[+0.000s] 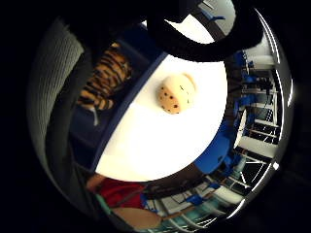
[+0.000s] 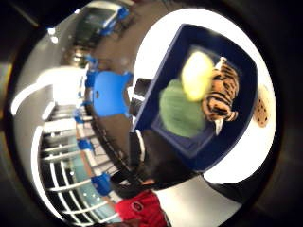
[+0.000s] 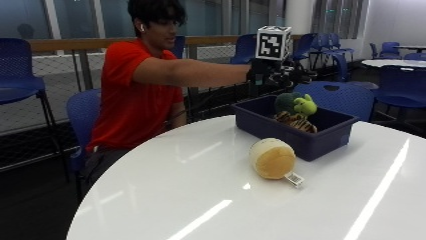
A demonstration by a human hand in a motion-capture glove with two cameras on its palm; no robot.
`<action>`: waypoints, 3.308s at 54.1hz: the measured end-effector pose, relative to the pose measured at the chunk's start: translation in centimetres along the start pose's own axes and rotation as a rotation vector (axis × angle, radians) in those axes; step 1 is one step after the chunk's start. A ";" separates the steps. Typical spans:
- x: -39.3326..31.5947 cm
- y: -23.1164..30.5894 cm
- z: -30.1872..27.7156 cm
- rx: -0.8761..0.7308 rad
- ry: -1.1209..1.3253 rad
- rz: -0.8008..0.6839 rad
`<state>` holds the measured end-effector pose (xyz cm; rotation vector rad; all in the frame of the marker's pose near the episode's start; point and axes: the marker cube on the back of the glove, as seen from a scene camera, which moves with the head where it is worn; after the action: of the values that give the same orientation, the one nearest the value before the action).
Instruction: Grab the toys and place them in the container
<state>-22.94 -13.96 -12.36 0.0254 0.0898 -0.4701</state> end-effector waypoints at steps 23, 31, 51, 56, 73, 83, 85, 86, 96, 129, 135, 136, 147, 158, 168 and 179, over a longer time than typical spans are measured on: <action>14.2 2.1 3.6 0.017 -0.061 0.369; 18.0 2.6 5.2 0.001 -0.090 0.436; 19.9 0.5 9.3 -0.042 -0.061 0.475; 19.7 0.0 10.2 -0.049 -0.061 0.467; 19.5 -1.0 12.4 -0.090 -0.057 0.461; 19.7 -1.4 13.3 -0.074 -0.044 0.458; 19.8 -1.4 13.5 -0.085 -0.040 0.456; 19.8 -1.4 13.6 -0.091 -0.040 0.455; 20.1 -0.9 15.3 -0.146 -0.061 0.464; 22.2 1.9 12.6 -0.071 -0.051 0.517; 22.6 3.2 10.9 -0.050 0.027 0.532; 22.6 3.4 10.6 -0.047 0.025 0.535; 21.0 3.4 6.2 -0.003 0.038 0.509; 16.1 1.6 2.7 0.013 -0.017 0.429; 9.4 -0.5 -0.3 0.056 -0.034 0.303; 3.4 -1.7 -2.8 0.107 -0.003 0.099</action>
<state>-20.88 -16.90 -15.47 0.1340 0.0602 -0.3757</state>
